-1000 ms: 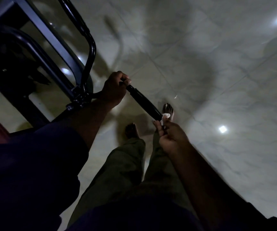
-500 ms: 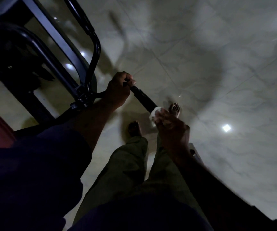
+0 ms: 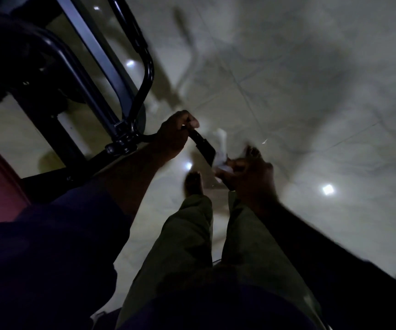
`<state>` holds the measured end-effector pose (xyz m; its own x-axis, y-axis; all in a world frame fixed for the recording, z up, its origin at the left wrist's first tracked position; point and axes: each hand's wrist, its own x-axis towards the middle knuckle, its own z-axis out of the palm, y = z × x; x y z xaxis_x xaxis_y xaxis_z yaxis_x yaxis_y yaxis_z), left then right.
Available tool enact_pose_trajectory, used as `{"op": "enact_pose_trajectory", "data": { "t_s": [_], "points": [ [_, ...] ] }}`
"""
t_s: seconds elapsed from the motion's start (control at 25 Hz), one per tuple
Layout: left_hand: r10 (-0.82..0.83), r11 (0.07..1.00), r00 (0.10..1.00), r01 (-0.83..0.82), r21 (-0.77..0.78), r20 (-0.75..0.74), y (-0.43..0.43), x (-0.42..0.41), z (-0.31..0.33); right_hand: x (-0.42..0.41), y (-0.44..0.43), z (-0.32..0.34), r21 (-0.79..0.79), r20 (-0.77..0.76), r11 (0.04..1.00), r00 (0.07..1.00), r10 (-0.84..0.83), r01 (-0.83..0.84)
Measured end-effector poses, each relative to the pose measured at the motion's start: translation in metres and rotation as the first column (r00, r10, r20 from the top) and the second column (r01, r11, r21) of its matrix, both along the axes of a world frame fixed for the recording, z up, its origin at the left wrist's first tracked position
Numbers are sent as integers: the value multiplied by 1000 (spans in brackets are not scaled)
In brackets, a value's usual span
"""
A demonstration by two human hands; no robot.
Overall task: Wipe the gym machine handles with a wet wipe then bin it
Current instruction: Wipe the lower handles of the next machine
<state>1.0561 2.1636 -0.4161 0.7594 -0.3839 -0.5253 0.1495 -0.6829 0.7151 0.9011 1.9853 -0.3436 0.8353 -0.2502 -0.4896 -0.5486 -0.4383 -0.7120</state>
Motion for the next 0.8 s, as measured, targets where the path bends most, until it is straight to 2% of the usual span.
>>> {"op": "enact_pose_trajectory", "data": {
  "t_s": [0.08,0.16,0.24,0.32,0.4,0.48,0.56,0.6,0.64,0.72,0.76,0.8],
  "points": [
    [-52,999,997,52,-6,54,2,-3,-3,-34,-13,4,-80,-80,994,995,67,-73],
    [-44,998,994,40,46,103,-1,-5,-5,-16,-16,-15,-99,-193,975,965,178,-200],
    [-67,995,990,57,85,122,0,-5,-6,32,-2,-29,19,-262,931,897,355,-363],
    [-57,998,995,55,29,86,4,-4,-8,81,14,-31,252,-271,886,850,451,-390],
    [-1,1000,1000,1,-19,26,5,-2,-9,100,16,-31,528,-259,819,875,409,-226],
    [15,1000,999,-14,-8,39,4,-5,-11,82,2,-25,661,-257,734,872,417,-157],
    [-19,1000,991,16,26,129,6,-8,-15,47,-11,-20,645,-288,743,843,454,-180],
    [-34,999,987,31,20,159,7,-8,-15,28,-16,-19,653,-325,745,838,438,-136],
    [-41,999,985,38,19,166,6,-8,-13,9,-18,-24,676,-381,737,844,379,-26],
    [-42,999,985,37,35,166,3,-8,-9,-11,-17,-35,719,-544,618,811,215,318],
    [-45,999,983,39,38,177,1,-8,-6,-10,-19,-40,704,-631,554,749,201,444],
    [-47,999,982,41,34,182,1,-8,-6,-4,-21,-41,686,-688,532,681,251,496]
  ]
}}
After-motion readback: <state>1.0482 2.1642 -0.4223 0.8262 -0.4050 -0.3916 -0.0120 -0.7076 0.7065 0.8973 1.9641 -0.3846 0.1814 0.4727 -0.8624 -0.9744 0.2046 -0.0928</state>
